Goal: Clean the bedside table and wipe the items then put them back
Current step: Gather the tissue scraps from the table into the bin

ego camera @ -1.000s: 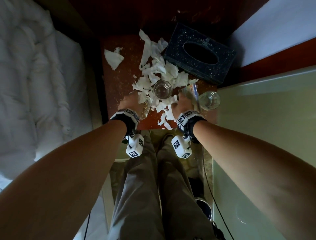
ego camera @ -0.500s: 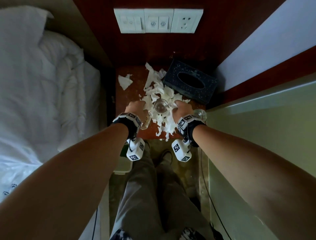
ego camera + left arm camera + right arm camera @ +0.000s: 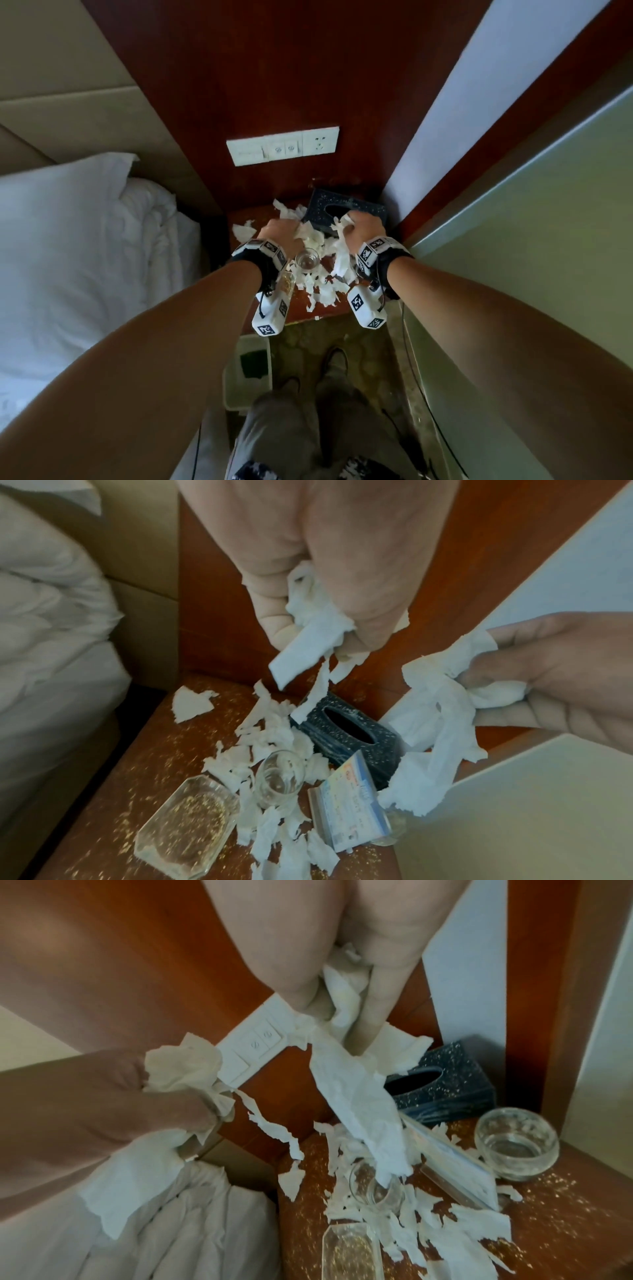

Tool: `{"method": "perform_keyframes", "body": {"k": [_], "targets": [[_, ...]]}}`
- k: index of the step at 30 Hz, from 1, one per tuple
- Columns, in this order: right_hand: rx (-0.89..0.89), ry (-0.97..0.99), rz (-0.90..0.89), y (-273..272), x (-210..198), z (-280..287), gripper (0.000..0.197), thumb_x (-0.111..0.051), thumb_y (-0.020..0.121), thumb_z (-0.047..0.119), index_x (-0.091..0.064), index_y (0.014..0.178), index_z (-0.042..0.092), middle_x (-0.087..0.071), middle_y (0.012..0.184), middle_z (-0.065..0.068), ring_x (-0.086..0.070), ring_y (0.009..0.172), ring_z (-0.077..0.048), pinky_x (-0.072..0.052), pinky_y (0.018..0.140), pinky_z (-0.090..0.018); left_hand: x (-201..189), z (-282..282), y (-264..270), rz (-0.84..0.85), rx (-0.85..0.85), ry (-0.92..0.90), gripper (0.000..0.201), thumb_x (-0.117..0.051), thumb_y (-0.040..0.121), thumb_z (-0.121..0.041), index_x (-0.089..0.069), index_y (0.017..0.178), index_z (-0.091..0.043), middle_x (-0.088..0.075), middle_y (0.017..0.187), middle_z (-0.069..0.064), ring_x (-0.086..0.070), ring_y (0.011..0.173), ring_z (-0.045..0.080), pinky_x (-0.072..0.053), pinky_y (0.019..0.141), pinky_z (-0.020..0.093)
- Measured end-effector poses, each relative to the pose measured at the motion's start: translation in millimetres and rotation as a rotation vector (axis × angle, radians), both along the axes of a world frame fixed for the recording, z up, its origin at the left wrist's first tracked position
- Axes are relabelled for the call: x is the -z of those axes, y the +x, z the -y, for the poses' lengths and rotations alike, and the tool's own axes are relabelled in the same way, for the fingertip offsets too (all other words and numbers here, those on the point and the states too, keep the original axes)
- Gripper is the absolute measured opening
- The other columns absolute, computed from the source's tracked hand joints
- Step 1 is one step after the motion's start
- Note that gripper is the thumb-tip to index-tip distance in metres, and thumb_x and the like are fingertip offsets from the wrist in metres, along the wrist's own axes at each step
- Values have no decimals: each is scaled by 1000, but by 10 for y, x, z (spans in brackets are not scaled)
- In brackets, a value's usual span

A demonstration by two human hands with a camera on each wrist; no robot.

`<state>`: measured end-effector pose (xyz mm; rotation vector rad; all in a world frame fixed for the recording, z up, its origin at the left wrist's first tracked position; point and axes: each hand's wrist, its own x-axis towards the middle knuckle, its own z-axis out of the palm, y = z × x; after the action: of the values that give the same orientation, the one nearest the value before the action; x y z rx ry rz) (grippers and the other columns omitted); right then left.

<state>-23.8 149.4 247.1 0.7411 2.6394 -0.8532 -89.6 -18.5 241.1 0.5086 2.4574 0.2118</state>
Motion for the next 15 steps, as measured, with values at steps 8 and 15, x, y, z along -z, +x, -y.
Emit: {"method": "perform_keyframes", "body": {"k": [8,15], "targets": [[217,77,-45,594,-642,-107,24,-46,95,14,-63,113,15,-64,105,-6,-63,92,-24,-49,74,-27,-729,-328,253,-43,291,129,15,-56,92,-22,-49,80,-15,-65,100,12,-58,80,24,-43,66,32],[371,91,-74,1525,-1053,-249,29,-45,100,14,-58,125,10,-63,125,-13,-62,109,-27,-47,84,-26,-1189,-769,931,-130,503,203,21,-59,91,-22,-65,106,-10,-67,108,14,-64,103,35,-50,84,35]]}}
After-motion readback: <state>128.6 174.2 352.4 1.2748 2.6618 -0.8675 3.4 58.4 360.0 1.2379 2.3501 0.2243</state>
